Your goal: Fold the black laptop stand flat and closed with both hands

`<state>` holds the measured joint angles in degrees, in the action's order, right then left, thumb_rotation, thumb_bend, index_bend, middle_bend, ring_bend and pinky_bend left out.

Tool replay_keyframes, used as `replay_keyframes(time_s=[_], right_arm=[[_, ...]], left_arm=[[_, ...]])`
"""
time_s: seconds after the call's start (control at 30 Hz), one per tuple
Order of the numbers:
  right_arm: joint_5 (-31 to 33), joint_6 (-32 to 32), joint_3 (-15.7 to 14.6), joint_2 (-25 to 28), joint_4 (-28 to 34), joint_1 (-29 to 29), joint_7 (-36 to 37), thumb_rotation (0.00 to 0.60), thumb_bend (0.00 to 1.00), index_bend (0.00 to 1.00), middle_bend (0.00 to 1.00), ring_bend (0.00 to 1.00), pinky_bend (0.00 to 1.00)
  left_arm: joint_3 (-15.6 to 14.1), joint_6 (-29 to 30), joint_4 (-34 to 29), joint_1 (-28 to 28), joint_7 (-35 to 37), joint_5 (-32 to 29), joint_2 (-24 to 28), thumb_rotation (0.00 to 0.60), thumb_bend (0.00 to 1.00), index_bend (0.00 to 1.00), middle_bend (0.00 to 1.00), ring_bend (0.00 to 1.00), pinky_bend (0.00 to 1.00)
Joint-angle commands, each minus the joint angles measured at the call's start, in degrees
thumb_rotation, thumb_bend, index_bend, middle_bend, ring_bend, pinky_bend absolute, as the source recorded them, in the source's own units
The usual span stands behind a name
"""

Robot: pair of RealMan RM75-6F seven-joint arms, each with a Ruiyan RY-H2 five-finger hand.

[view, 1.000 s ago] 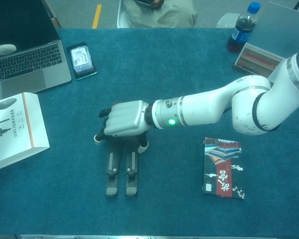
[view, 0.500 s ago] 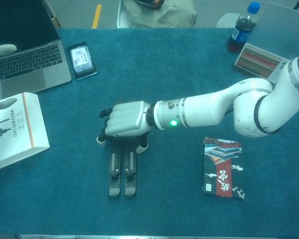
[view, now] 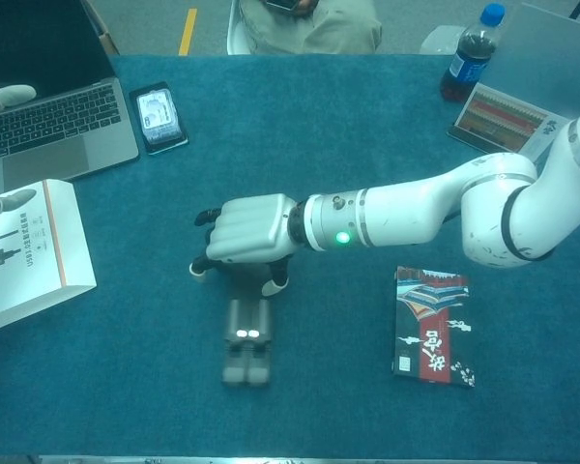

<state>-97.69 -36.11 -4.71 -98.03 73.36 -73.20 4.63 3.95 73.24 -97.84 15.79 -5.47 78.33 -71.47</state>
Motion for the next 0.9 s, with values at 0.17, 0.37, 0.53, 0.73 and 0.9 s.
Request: replay_keyframes(time_s=[0.17, 0.37, 0.53, 0.73, 0.9], right_arm=[[0.8, -0.6, 0.5, 1.9, 1.3, 0.7, -0.1, 0.600, 0.18, 0.21, 0.64, 0.37, 0.01], [4.4, -1.2, 2.5, 5.0, 3.5, 2.7, -3.1, 0.600, 0.18, 0.12, 0.44, 0.20, 0.01], [7.6, -1.6, 3.7, 7.5, 5.2, 4.5, -6.1, 0.600, 0.18, 0.09, 0.34, 0.15, 0.01], [11.0, -5.0, 4.9, 11.4, 7.5, 8.0, -8.5, 0.600, 0.18, 0.06, 0.23, 0.07, 0.01], [16.7, -9.8, 5.7, 17.2, 13.1, 13.2, -14.6, 0.600, 0.18, 0.04, 0.17, 0.03, 0.01]], left_arm=[[0.2, -0.3, -0.1, 0.3, -0.1, 0.1, 0.1, 0.600, 0.25, 0.00, 0.00, 0.00, 0.00], [0.4, -0.9, -0.2, 0.9, -0.2, 0.0, 0.1, 0.600, 0.25, 0.00, 0.00, 0.00, 0.00], [0.6, -1.5, -0.1, 1.4, -0.4, 0.0, 0.1, 0.600, 0.25, 0.00, 0.00, 0.00, 0.00], [0.7, -1.5, 0.4, 1.7, -0.4, 0.0, 0.4, 0.600, 0.25, 0.00, 0.00, 0.00, 0.00], [0.3, -1.0, 1.5, 1.7, -0.9, 1.4, 0.9, 0.600, 0.25, 0.00, 0.00, 0.00, 0.00]])
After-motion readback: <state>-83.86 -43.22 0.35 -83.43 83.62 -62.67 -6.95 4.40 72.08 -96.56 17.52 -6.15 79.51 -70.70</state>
